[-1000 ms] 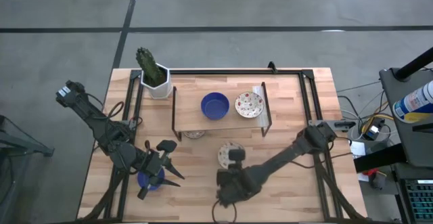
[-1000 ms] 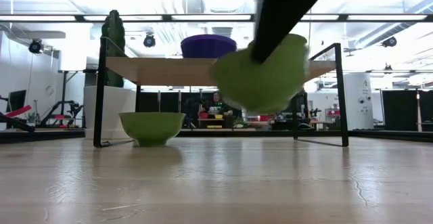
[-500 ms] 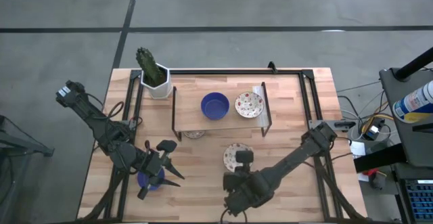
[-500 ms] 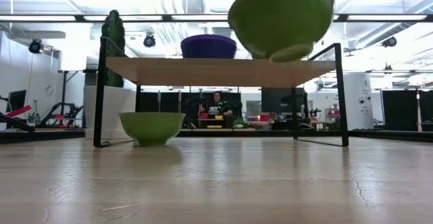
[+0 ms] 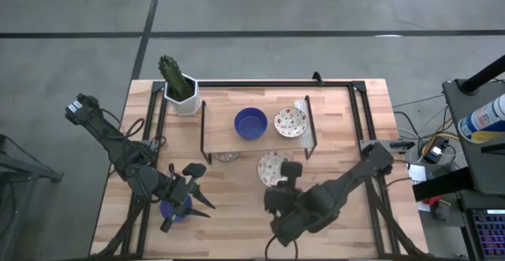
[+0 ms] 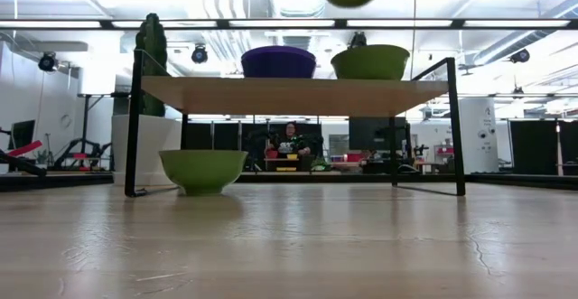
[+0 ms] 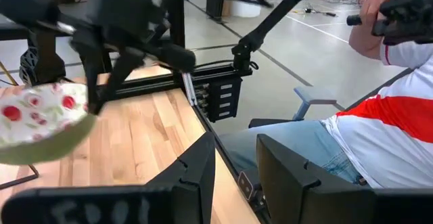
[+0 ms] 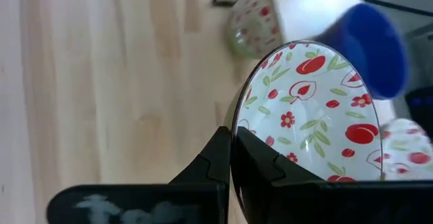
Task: Pick & Place Mini bowls
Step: Stack the right red and white bowl on the red and white bowl on the shelf
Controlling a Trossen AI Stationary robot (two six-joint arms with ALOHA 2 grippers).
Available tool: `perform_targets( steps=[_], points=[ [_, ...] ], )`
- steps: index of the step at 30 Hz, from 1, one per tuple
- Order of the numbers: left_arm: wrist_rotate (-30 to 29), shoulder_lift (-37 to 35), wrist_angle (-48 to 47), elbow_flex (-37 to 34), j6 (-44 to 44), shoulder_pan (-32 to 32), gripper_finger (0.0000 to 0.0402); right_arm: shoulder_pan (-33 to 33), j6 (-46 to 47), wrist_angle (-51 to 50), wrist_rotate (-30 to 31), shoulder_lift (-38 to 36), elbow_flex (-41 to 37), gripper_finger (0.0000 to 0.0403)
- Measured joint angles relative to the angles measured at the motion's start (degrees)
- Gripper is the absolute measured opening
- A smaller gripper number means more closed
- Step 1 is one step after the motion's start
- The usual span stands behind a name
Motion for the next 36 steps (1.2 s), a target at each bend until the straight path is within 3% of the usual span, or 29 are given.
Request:
perform_targets(
  steps=[6,19,36],
  points=[
    [0.0,0.0,0.2,0.0,-0.1,0.0,0.0103,-2.0,1.5,0.0,4.3,-4.0,-0.1,0.0011],
    [0.0,0.0,2.1,0.0,-0.8,0.0,0.0103,-10.8,-0.8,0.0,2.6,-9.4,-0.2,0.0011],
    [0.0,0.0,2.4,0.0,-0.8,0.0,0.0103,-19.5,-6.1,0.0,0.9,-11.4,-0.2,0.0011]
  ],
)
